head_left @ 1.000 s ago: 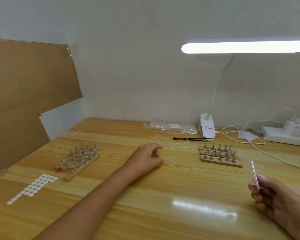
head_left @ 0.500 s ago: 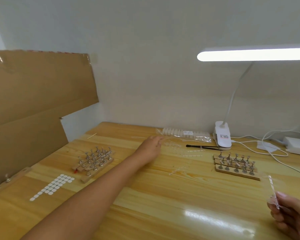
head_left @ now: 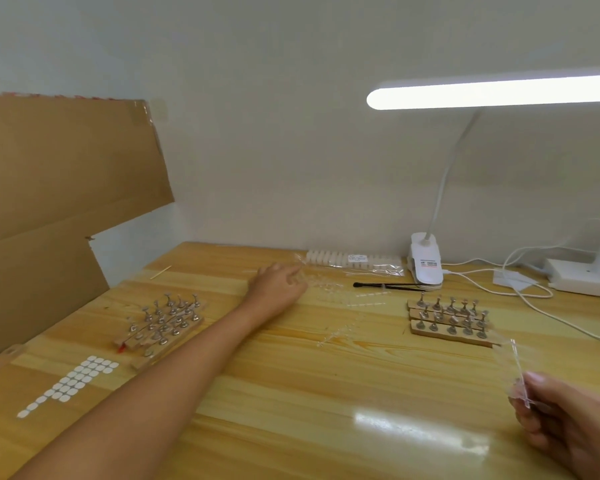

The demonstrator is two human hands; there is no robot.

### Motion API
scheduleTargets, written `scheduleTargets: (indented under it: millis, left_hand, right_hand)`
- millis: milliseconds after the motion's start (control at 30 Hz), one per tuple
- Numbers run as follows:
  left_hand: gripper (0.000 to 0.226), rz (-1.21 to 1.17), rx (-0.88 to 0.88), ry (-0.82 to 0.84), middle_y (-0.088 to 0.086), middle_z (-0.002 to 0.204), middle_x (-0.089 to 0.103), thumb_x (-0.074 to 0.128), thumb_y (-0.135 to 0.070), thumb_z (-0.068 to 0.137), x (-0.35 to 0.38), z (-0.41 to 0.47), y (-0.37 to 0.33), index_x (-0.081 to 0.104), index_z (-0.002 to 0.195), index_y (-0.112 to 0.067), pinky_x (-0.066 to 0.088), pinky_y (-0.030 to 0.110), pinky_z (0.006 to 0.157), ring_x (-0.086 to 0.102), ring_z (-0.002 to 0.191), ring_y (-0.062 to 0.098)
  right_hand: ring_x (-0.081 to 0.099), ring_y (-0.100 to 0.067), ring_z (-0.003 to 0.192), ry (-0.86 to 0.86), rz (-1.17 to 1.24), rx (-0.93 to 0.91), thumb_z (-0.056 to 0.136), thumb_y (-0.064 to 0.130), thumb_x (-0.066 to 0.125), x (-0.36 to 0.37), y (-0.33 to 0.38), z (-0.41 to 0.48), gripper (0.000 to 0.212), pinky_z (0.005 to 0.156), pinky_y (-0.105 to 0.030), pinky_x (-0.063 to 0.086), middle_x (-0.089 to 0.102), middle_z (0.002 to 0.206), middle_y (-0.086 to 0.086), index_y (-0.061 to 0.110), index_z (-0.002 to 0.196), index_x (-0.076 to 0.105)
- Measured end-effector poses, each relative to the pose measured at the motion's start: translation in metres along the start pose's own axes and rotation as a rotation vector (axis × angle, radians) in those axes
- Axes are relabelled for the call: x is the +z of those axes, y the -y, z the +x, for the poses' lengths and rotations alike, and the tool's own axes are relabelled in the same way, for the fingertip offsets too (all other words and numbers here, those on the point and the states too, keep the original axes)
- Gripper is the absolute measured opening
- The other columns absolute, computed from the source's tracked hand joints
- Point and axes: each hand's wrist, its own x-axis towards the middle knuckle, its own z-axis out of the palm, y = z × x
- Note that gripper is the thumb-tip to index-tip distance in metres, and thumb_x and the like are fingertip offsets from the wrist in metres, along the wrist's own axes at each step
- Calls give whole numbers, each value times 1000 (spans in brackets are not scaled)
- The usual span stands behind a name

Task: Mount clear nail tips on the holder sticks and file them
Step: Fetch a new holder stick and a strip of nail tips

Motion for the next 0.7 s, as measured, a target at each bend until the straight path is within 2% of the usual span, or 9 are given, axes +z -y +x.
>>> scheduleTargets:
  millis: [67, 133, 200, 300, 400, 467, 533, 633, 700]
  left_hand:
    - [43, 3, -37, -40, -2, 147, 51, 58, -44, 94, -4, -9, 8, 59, 135, -30, 29, 35, 114, 39, 138, 25]
    - [43, 21, -37, -81, -4, 149, 48, 59, -48, 94, -6, -20, 8, 61, 132, -29, 27, 34, 115, 36, 139, 23]
    - [43, -42, 43, -69, -2, 142, 51, 63, -47, 92, -5, -34, -2, 62, 129, -25, 31, 30, 109, 41, 133, 21]
    - [53, -105, 192, 113, -8, 122, 60, 70, -57, 82, 1, -61, -25, 62, 124, -26, 47, 26, 93, 57, 106, 7]
    - [57, 68, 256, 204, -9, 116, 55, 72, -60, 78, 8, -69, -40, 63, 122, -24, 45, 24, 90, 54, 104, 7]
    - [34, 70, 249, 228, -11, 107, 54, 72, -49, 83, 7, -66, -46, 66, 108, -28, 41, 18, 77, 54, 95, 4]
    - [11, 17, 233, 257, -17, 94, 57, 73, -38, 86, 6, -59, -47, 64, 89, -33, 36, 12, 63, 55, 82, -3]
    - [12, -19, 250, 261, -20, 83, 60, 71, -27, 87, 6, -54, -48, 64, 80, -33, 34, 8, 56, 55, 75, -9]
    - [15, -31, 258, 253, -20, 82, 61, 66, -19, 87, 7, -50, -49, 65, 79, -32, 36, 7, 54, 56, 74, -10]
  right_hand:
    - [53, -15, 43, 26, -239, -150, 94, 28, 58, -6, 0, -10, 39, 41, -27, 44, 59, 56, -7, 9, 60, 64]
    - [58, -9, 53, 30, -673, -381, 82, 41, 68, -9, 6, -21, 27, 55, -26, 48, 65, 63, 0, 20, 66, 68]
    - [57, -5, 58, -10, -877, -513, 75, 31, 76, -13, 8, -26, 11, 55, -16, 46, 64, 66, 5, 28, 66, 69]
    - [59, -9, 72, -120, -1012, -588, 70, 13, 85, -15, 6, -23, 28, 62, -15, 44, 63, 70, 9, 35, 69, 67]
    - [56, -8, 83, -241, -1144, -696, 68, 24, 85, -12, 9, -26, 47, 71, -25, 40, 59, 92, 16, 33, 107, 60]
    - [53, -4, 94, -213, -1100, -737, 71, 39, 74, -7, 16, -33, 47, 72, -25, 41, 57, 99, 19, 39, 113, 55]
    - [51, 4, 100, -143, -1035, -771, 71, 46, 63, 2, 22, -36, 41, 75, -18, 44, 60, 100, 21, 44, 111, 56]
    - [49, 6, 106, -34, -1046, -800, 72, 57, 55, 20, 26, -33, 39, 83, -9, 41, 60, 101, 25, 44, 108, 58]
    - [47, 6, 110, 44, -1084, -794, 73, 63, 50, 30, 26, -26, 39, 86, -8, 39, 54, 109, 33, 48, 109, 56]
